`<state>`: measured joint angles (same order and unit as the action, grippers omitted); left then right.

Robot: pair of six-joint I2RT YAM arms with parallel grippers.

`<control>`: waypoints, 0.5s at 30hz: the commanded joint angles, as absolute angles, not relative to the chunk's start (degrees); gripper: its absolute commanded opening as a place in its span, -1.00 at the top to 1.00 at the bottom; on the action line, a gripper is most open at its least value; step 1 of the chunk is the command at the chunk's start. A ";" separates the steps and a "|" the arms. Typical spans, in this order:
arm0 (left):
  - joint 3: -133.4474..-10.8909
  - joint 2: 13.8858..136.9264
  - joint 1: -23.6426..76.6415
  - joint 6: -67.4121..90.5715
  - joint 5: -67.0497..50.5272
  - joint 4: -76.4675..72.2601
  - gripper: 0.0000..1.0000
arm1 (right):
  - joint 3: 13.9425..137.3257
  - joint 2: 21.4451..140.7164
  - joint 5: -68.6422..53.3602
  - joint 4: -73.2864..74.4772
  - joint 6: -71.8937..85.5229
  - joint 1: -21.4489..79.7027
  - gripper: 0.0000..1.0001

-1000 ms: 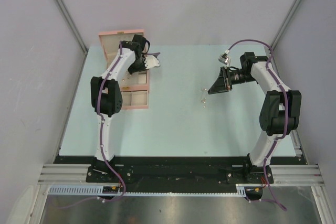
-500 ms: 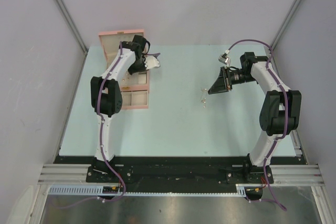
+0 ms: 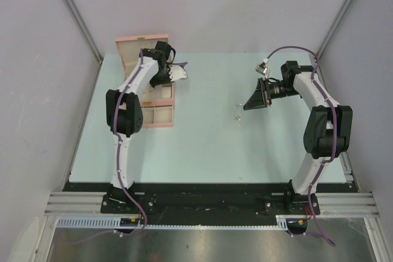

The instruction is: Organize the mixed jewelry

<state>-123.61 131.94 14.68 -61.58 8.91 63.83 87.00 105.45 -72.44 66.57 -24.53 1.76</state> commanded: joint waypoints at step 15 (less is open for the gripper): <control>-123.13 128.50 14.41 -63.19 8.00 64.60 0.99 | 87.19 105.64 -72.42 66.27 -25.49 2.11 0.53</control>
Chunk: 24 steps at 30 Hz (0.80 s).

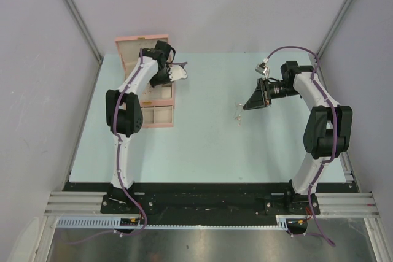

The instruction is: Organize the mixed jewelry

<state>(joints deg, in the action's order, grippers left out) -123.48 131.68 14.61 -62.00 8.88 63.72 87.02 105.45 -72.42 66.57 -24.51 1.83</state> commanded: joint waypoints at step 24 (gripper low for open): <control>-123.31 128.14 14.33 -63.54 7.73 65.21 0.99 | 87.19 105.91 -72.42 66.18 -25.40 2.28 0.53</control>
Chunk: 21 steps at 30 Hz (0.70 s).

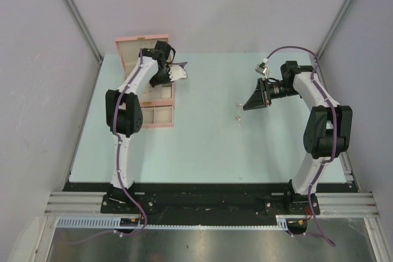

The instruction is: Organize the mixed jewelry

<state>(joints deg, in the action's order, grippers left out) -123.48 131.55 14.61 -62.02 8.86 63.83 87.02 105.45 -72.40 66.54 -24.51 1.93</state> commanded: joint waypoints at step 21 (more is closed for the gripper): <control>-123.31 126.91 14.33 -63.28 6.86 64.86 0.99 | 87.19 106.00 -72.16 66.27 -25.49 2.20 0.53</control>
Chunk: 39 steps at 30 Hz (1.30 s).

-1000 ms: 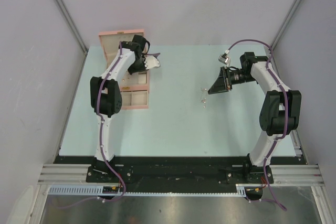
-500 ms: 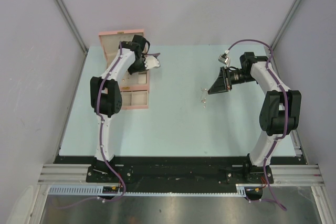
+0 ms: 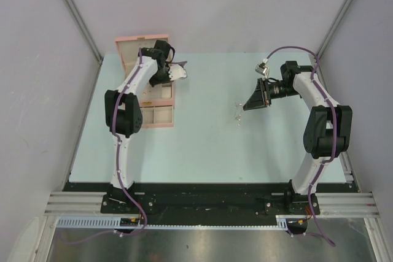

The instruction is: Organize the mixed jewelry

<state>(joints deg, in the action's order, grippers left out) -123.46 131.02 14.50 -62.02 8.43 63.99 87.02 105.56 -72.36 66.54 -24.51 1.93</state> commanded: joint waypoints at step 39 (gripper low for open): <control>-121.90 129.81 14.33 -62.58 7.12 64.69 0.99 | 87.19 106.08 -71.98 66.27 -25.49 2.20 0.53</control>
<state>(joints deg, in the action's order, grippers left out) -122.19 130.63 14.50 -62.00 8.40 64.14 87.00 105.56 -72.20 66.54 -24.51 2.04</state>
